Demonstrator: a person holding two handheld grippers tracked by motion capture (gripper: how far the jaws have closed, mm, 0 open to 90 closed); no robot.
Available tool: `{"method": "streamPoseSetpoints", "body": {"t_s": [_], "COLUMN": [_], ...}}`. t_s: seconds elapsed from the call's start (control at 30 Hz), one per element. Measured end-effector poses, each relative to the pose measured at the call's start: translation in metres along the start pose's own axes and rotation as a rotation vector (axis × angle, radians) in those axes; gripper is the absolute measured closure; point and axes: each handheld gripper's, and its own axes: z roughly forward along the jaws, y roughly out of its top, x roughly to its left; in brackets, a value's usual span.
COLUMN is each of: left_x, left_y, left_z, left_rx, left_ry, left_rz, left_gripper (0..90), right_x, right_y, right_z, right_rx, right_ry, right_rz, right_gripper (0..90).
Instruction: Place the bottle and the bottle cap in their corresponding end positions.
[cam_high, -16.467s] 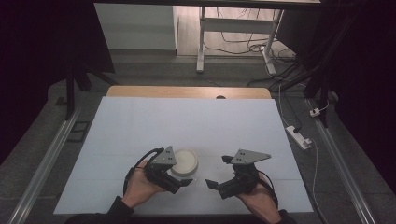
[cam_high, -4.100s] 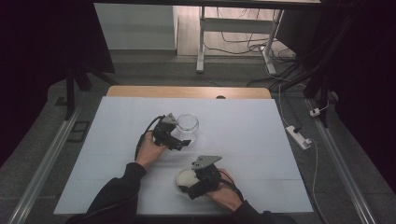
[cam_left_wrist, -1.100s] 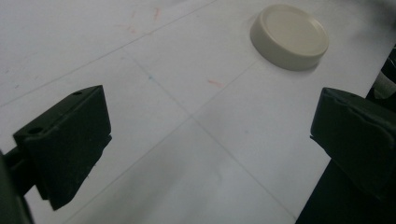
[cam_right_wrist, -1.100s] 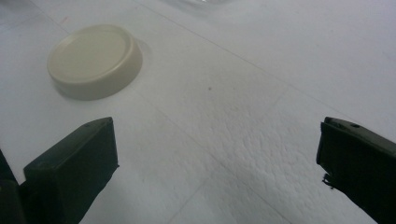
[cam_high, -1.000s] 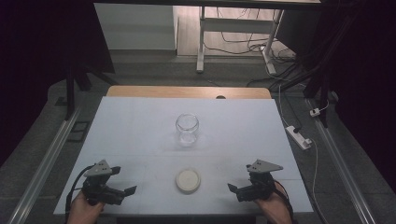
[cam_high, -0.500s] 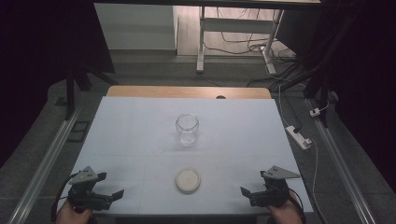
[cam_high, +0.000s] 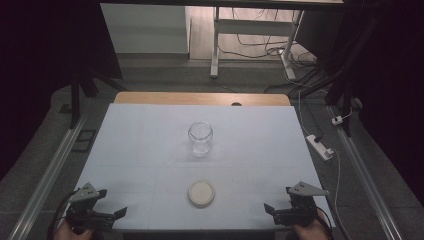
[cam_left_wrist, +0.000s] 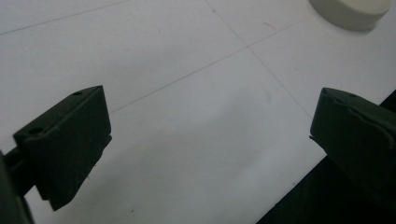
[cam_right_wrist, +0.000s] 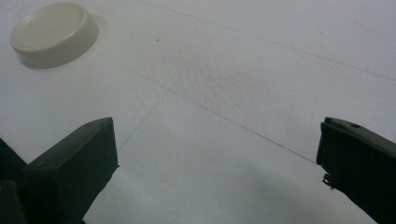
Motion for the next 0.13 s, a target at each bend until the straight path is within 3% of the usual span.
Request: {"method": "streamPoseSetpoints", "body": {"t_s": [0.13], "left_x": [-0.0008], "left_y": [0.001], "left_z": [0.0015], "left_rx": [0.008], "left_ry": [0.001], "left_rz": [0.006], "left_gripper": [0.0], "right_x": [-0.0007], "right_y": [0.0], "right_z": [0.0007], "right_rx": [0.006], "right_ry": [0.002], "right_rz": [-0.001], "right_gripper": [0.0]}}
